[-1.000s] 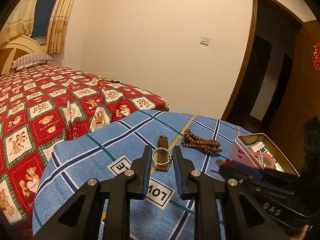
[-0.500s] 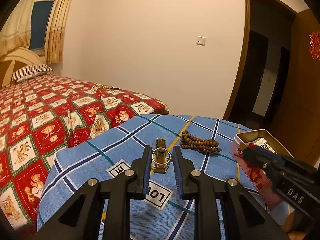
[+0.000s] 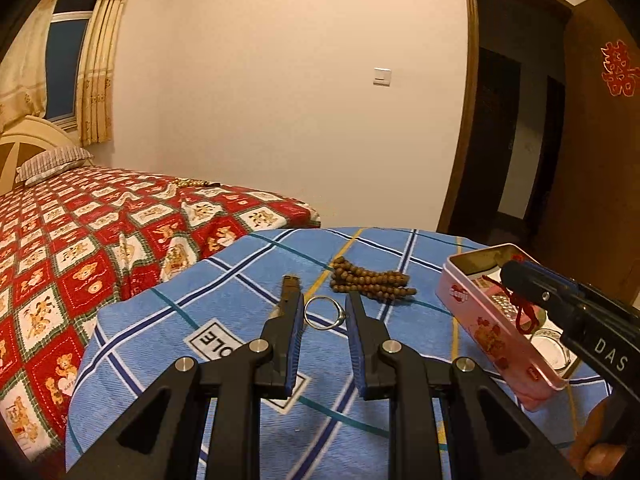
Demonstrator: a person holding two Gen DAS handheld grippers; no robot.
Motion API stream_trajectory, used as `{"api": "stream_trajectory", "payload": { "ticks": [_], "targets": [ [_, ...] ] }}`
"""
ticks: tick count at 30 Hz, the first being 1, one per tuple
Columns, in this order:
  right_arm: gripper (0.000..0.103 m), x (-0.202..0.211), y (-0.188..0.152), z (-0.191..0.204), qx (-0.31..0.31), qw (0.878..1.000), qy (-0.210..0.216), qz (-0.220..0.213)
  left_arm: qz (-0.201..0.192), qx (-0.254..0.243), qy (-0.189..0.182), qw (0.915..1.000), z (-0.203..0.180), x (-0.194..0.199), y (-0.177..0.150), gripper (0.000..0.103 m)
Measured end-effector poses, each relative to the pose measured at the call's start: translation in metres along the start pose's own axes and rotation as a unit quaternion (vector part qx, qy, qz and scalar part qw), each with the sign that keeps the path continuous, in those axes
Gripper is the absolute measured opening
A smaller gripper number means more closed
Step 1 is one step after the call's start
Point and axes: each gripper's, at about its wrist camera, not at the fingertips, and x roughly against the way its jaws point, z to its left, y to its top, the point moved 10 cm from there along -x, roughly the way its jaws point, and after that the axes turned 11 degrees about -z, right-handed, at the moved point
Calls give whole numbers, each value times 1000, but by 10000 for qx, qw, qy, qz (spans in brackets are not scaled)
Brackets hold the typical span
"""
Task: Organize jewelry
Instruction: 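Carry the charm and ring to the tin and open both grippers to drop them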
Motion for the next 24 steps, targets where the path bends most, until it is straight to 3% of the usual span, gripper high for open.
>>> {"api": "stream_trajectory", "payload": {
  "ticks": [11,24],
  "targets": [
    [22,14,13,-38,-216,9987,-375,-273,-74,-89,-397,9991,-41,-1,10,21],
    [22,38,25,-125,-667,9891,-1205,-526,-115,-269,-1117,9933,-108,-10,17,21]
  ]
}}
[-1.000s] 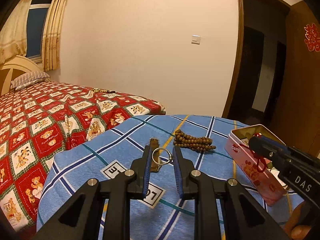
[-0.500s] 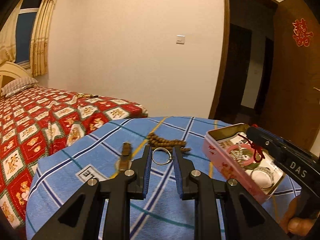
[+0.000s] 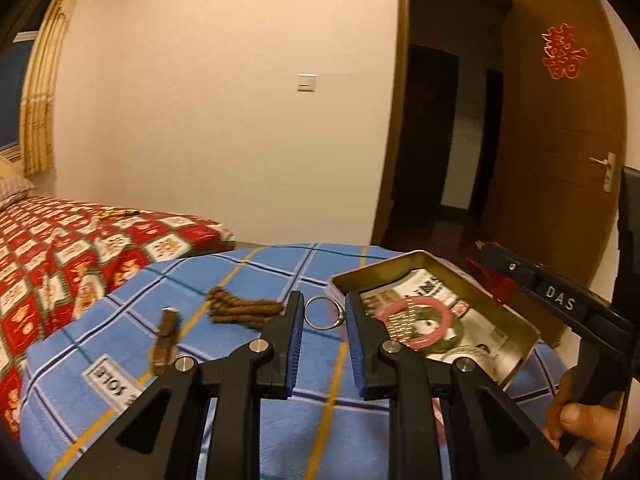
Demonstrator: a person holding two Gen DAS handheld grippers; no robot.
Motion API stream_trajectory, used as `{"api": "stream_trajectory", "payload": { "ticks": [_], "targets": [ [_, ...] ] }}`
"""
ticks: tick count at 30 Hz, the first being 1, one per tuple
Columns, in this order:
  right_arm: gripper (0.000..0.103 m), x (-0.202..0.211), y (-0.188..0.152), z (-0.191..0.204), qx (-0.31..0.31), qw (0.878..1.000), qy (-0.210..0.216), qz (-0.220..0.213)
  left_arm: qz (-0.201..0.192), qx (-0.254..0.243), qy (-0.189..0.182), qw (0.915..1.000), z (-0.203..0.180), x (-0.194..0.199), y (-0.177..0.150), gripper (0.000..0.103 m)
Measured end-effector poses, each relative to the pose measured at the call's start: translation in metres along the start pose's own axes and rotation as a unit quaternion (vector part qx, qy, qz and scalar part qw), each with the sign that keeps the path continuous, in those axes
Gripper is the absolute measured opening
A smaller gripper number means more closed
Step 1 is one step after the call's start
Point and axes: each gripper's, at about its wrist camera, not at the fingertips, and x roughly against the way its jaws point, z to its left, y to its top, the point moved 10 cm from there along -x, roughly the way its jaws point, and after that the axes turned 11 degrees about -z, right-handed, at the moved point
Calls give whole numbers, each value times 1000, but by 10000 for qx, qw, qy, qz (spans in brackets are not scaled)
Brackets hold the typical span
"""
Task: Organize jewelry
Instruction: 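Carry the charm and ring to the tin and open both grippers to drop them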
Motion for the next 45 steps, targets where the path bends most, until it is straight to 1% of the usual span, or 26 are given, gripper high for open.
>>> {"api": "stream_trajectory", "payload": {
  "ticks": [5,9,13,16,27,45],
  "targets": [
    [22,-2,-1,-23,-124,9997,-169,83,70,113,-338,9993,-30,-14,1,21],
    [23,-4,-5,-30,-99,9995,-242,203,181,27,-657,9977,-62,-21,-6,21],
    [23,-4,-8,-33,5,9992,-288,261,339,-78,-863,9957,-84,-26,-16,21],
    [23,-6,-13,-35,29,9988,-321,367,486,-128,-943,9943,-94,-28,-24,21],
    [23,-12,-28,-35,190,9966,-368,706,763,-214,-904,9927,-98,-35,-37,21],
    [23,-16,-41,-33,229,9940,-327,1022,1075,-211,-729,9913,-94,-47,-48,21]
  ]
}}
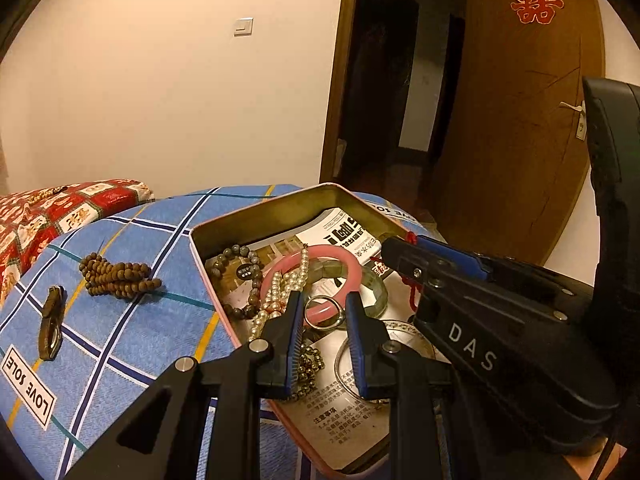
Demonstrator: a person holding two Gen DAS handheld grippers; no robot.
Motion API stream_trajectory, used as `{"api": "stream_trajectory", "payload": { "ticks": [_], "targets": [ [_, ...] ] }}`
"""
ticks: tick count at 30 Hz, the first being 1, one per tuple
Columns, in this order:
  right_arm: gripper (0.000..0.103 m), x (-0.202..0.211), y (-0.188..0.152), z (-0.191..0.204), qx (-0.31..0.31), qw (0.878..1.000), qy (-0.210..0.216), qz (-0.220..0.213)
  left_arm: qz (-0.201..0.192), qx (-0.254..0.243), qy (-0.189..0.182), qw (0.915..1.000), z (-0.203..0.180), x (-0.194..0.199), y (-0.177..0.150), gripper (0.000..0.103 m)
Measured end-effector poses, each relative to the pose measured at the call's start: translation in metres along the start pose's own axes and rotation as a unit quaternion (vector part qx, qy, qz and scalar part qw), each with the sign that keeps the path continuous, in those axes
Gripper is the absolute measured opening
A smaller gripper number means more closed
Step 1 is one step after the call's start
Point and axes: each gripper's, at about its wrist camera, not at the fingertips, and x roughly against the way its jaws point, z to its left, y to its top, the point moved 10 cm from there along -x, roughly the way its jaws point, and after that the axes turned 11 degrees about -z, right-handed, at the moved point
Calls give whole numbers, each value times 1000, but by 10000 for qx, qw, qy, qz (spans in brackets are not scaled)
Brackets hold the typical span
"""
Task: Organize jewelry
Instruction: 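Carry the charm and ring to the tin and open both grippers to drop them, then move both grippers back toward the brown watch and wooden beads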
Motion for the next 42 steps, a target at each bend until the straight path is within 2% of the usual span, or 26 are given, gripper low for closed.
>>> {"api": "stream_trajectory", "payload": {
  "ticks": [10,13,14,16,17,18,22,25,34,42],
  "targets": [
    [24,1,-1,0,-109,9999,45,12,37,24,77,10000,3,-2,-1,21],
    [30,5,2,-1,-174,9998,81,-99,22,-26,132,9999,2,-2,-1,21],
    [33,7,3,-1,-207,9996,83,-151,-1,-53,139,9999,2,-1,-1,21],
    [51,11,9,-6,-298,9990,24,-324,-82,-138,164,9997,-1,2,1,22],
    [64,14,11,-9,-357,9985,-32,-423,-110,-168,178,9996,-1,3,1,23],
    [69,16,13,-12,-411,9979,-57,-494,-138,-204,188,9995,-2,4,2,28],
    [68,18,17,-19,-594,9963,-115,-612,-387,-229,211,9988,-3,15,7,52],
    [69,18,18,-22,-657,9955,-185,-653,-572,-130,304,9978,4,25,12,64],
    [81,23,20,-25,-591,9946,-327,-784,-619,159,907,9938,58,47,13,64],
    [82,30,22,-24,-500,9932,-490,-927,-693,183,1519,9858,118,72,9,64]
  ]
}}
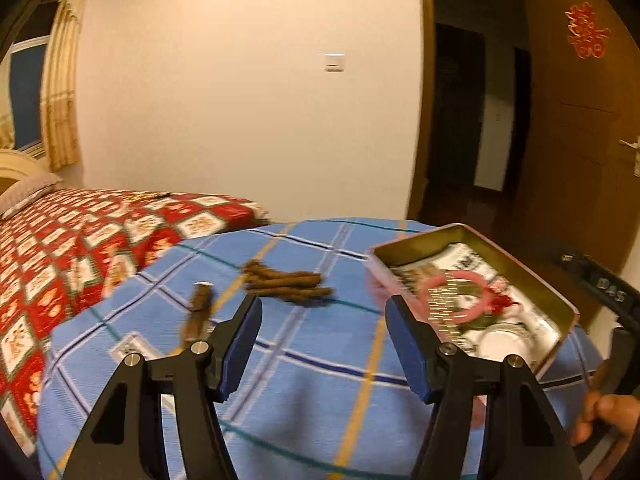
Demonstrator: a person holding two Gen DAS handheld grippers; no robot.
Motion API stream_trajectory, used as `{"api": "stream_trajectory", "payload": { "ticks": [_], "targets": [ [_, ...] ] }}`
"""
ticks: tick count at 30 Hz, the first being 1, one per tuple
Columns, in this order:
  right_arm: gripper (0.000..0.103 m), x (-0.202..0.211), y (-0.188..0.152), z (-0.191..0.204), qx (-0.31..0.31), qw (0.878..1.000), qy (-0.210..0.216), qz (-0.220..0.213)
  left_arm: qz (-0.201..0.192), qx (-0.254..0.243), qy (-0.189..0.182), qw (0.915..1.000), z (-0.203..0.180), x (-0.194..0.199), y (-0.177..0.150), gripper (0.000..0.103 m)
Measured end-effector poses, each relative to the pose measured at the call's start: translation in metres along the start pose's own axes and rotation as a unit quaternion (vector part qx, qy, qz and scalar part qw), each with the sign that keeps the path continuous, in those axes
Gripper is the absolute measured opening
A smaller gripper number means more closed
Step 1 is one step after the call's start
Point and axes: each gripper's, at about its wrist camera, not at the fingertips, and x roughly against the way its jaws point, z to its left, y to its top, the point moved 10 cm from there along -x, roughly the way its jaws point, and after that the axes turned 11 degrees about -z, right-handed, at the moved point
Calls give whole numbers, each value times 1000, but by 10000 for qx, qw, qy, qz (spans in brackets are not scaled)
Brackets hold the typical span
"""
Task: Organize jewelry
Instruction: 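Move both grippers back toward the brown watch and wooden beads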
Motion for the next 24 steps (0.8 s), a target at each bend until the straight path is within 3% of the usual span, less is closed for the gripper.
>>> {"api": "stream_trajectory", "payload": {
  "ticks": [3,10,16,24],
  "targets": [
    [82,5,1,4,105,9999,-20,-89,-33,126,266,9996,28,1,0,64],
    [82,18,-7,30,330,9994,81,-93,-34,307,493,9983,59,4,-6,64],
    [82,30,-16,71,280,9985,475,-21,10,250,615,9978,79,6,-10,64],
    [83,23,-36,132,506,9932,1000,304,172,881,831,9925,129,4,-16,64]
  ]
}}
